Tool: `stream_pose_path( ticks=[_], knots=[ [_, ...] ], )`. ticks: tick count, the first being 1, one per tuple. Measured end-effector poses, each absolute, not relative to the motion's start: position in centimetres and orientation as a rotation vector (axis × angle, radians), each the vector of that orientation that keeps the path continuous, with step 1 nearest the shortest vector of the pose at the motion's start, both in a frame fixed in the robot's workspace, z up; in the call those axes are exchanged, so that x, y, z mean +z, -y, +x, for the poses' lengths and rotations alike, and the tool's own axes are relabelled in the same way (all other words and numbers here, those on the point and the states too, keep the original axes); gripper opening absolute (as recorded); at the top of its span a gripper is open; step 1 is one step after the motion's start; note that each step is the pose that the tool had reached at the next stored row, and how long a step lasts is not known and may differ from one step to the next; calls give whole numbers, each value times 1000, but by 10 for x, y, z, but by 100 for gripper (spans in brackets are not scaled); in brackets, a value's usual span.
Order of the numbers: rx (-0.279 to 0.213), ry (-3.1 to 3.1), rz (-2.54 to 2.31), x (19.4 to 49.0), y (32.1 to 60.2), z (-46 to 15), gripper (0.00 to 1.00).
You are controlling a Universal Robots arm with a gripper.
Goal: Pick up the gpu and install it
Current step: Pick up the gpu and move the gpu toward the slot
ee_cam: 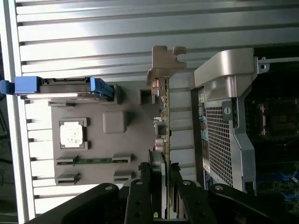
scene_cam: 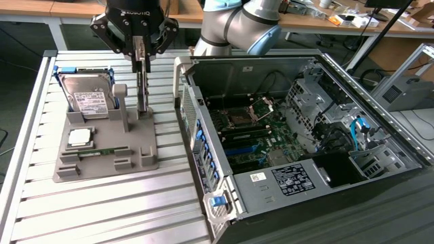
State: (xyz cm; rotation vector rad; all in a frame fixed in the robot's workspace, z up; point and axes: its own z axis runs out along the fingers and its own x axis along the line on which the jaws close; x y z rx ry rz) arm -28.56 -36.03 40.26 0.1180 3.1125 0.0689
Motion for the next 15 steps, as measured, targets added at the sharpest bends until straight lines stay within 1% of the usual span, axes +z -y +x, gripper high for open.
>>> stream_pose_path(
  ticks=[15],
  knots=[
    [69, -3112, 118, 414, 360, -286, 27]
  ],
)
